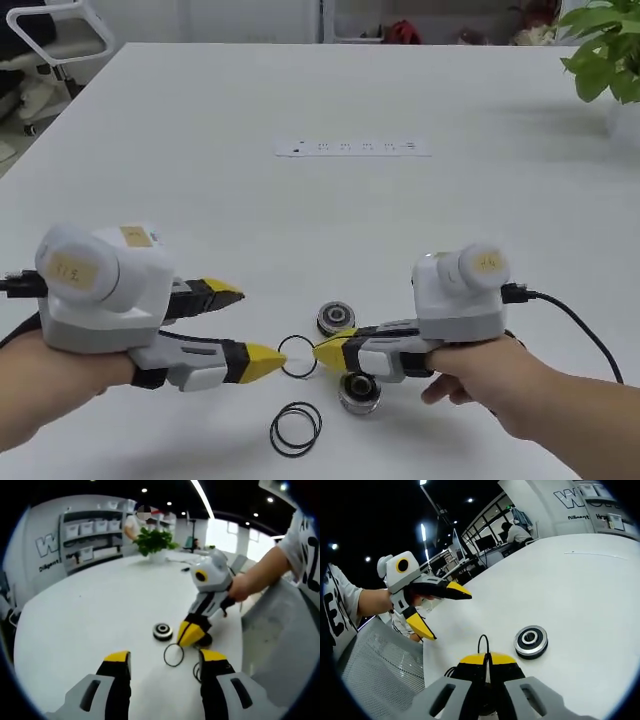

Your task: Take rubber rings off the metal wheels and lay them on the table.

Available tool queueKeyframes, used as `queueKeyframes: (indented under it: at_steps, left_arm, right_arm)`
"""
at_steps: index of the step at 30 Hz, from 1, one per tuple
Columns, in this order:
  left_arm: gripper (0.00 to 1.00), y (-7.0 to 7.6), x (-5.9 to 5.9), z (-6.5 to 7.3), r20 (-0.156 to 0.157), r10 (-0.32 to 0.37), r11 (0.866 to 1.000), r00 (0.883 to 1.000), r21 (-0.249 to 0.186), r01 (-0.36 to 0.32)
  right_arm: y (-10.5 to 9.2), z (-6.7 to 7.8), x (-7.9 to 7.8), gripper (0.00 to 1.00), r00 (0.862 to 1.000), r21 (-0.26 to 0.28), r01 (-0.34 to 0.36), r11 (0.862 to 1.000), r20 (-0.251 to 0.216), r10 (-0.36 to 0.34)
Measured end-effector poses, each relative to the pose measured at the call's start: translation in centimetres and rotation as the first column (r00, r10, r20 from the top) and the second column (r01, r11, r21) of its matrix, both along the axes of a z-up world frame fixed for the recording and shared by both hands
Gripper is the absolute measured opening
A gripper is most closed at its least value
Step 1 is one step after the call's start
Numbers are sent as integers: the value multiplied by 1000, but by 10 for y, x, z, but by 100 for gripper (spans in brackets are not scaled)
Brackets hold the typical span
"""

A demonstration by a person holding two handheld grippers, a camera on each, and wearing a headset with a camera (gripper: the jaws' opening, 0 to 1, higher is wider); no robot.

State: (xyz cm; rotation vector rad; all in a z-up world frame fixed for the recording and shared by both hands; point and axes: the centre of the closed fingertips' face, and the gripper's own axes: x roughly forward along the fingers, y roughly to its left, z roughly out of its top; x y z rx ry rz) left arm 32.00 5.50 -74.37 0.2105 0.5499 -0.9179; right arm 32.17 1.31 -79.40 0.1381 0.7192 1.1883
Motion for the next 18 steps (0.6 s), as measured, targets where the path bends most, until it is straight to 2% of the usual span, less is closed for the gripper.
queueKeyframes:
  at_steps: [2,8,18]
  left_arm:
    - [56,0,0,0,0,1,1000,1000,2,-1]
    - [56,1,1,0,0,2,1000,1000,4,-2]
    - [55,4,6,1,3,11,1000,1000,5,-11]
  right_arm:
    - [-2,-3,0,0,1000,-22,-5,1000,19,5]
    - [-3,-3,0,5,999,-41,-18,999,33,20]
    - [-11,11,13,9,999,-4,17,1000,40,-16]
